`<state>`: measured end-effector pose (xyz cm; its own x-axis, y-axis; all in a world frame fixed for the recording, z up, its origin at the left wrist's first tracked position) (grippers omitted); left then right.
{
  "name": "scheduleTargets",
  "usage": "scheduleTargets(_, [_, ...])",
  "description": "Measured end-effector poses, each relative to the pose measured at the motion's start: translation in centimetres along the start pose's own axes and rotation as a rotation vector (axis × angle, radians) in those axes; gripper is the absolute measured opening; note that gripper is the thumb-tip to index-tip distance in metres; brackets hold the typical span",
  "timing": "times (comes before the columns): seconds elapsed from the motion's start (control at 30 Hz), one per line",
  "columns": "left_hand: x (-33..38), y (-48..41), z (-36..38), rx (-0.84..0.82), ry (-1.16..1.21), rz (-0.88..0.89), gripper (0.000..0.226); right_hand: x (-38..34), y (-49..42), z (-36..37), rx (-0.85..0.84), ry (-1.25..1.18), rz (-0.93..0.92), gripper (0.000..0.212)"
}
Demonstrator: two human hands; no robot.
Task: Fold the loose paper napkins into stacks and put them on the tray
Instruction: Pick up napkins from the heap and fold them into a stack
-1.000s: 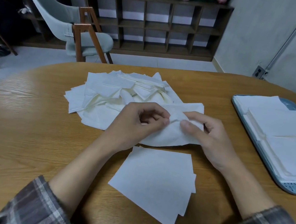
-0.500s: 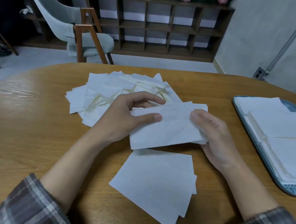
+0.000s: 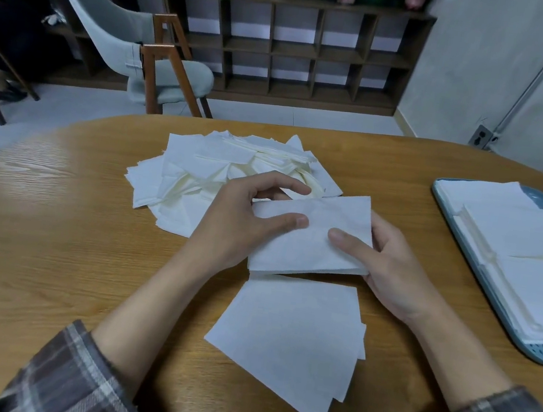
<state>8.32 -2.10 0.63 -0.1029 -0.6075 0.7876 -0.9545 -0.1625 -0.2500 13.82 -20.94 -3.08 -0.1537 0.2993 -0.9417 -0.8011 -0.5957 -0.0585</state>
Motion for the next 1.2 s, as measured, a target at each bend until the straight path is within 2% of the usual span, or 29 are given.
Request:
scheduleTargets(0.3, [0.3, 0.0, 0.1, 0.037, -0.093, 0.065, 0.031, -0.5, 0.0, 0.1, 0.02, 0.043, -0.046, 0.039])
scheduleTargets(0.53, [1.1, 0.4, -0.6, 0.238, -0.334, 0.24, 0.05, -0.6, -0.2, 0.0, 0.026, -0.01, -0.066, 0.041])
scheduleTargets(0.63, [0.3, 0.1, -1.0, 0.235, -0.26, 0.085, 0.06, -1.0, -0.3, -0.2, 0.022, -0.189, -0.068, 0.057])
scheduleTargets(0.73, [-0.6, 0.0, -0.1, 0.037, 0.011, -0.096, 0.052, -1.3, -0.3, -0.3, 0.012, -0.287, -0.065, 0.068])
scheduleTargets(0.8, [-0.7, 0.2, 0.7, -0.073, 0.167, -0.159, 0.043, -1.3, -0.3, -0.5, 0.046, -0.227, -0.077, 0.069])
scheduleTargets(0.9, [-0.8, 0.1, 0.8, -0.069, 0.05, -0.125, 0.051, -0.9, -0.4, -1.1, 0.11, -0.075, -0.094, 0.063])
scheduleTargets(1.0, [-1.1, 0.0, 0.6, -0.043, -0.12, -0.105, 0.059, -0.7, -0.2, -0.8, 0.033, -0.097, -0.033, 0.053])
scheduleTargets(1.1, [-1.5, -0.2, 0.6, -0.035, -0.214, -0.089, 0.061, -0.5, -0.2, -0.3, -0.051, -0.105, 0.018, 0.032])
scheduleTargets(1.2, [-1.3, -0.1, 1.2, -0.018, -0.283, -0.02, 0.064, -0.6, -0.3, -1.1, 0.022, 0.099, -0.057, 0.024])
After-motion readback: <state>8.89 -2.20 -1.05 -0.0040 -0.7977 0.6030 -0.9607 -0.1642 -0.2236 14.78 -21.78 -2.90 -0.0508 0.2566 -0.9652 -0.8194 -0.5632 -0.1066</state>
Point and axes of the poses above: each hand's wrist, its own y-axis away from the middle knuckle, its own z-axis out of the palm, x = y × z, the point moved 7 cm from there along -y, towards the middle knuckle, and after that the axes turned 15 degrees about -y, right-handed, at the moved point
